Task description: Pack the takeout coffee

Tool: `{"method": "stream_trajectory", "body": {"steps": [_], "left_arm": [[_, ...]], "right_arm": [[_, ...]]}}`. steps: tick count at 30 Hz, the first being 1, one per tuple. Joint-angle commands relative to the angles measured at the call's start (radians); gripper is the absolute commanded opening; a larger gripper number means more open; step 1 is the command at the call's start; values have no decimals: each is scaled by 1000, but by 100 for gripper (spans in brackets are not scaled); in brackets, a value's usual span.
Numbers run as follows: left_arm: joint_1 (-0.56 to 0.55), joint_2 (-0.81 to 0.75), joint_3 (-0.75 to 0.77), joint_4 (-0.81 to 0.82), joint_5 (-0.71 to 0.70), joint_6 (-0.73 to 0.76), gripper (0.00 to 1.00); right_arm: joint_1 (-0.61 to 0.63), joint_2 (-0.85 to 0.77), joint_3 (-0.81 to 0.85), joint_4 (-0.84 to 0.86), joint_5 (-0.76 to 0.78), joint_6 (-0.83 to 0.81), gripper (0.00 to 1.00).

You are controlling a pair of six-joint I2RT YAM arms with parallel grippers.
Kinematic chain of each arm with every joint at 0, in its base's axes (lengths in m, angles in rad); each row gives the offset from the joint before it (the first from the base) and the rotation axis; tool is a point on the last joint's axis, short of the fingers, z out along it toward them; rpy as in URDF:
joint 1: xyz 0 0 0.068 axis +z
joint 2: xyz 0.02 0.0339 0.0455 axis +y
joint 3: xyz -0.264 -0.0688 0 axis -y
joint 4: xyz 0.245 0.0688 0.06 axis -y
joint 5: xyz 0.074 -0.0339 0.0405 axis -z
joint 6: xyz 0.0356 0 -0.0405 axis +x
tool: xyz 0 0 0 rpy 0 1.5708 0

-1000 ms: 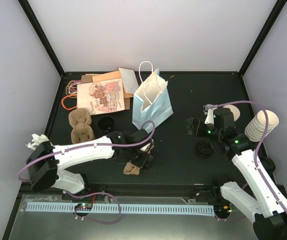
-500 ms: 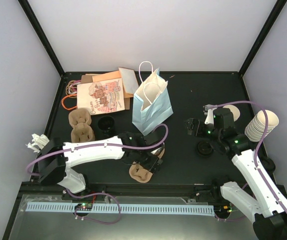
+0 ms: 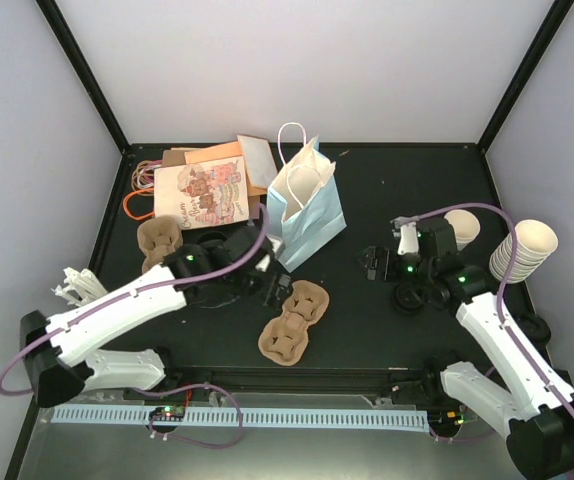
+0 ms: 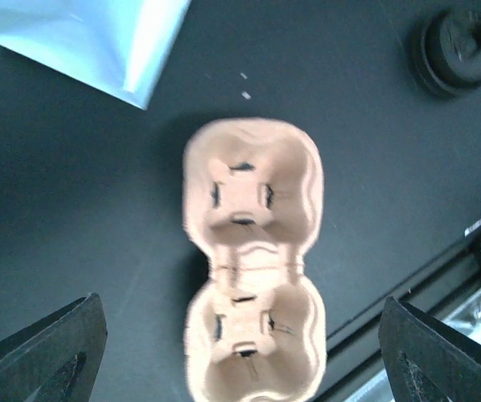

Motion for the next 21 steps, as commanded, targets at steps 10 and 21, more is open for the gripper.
{"method": "stream_trajectory", "body": {"steps": [10,21], "left_arm": [[226,-229,-93,18,-19,63,99],[238,-294,-151,75,-6,74,99]], "right_arm": [[400,-35,-67,241,-31,-54,100],[451,-105,-115,282,196,-29,100]]}}
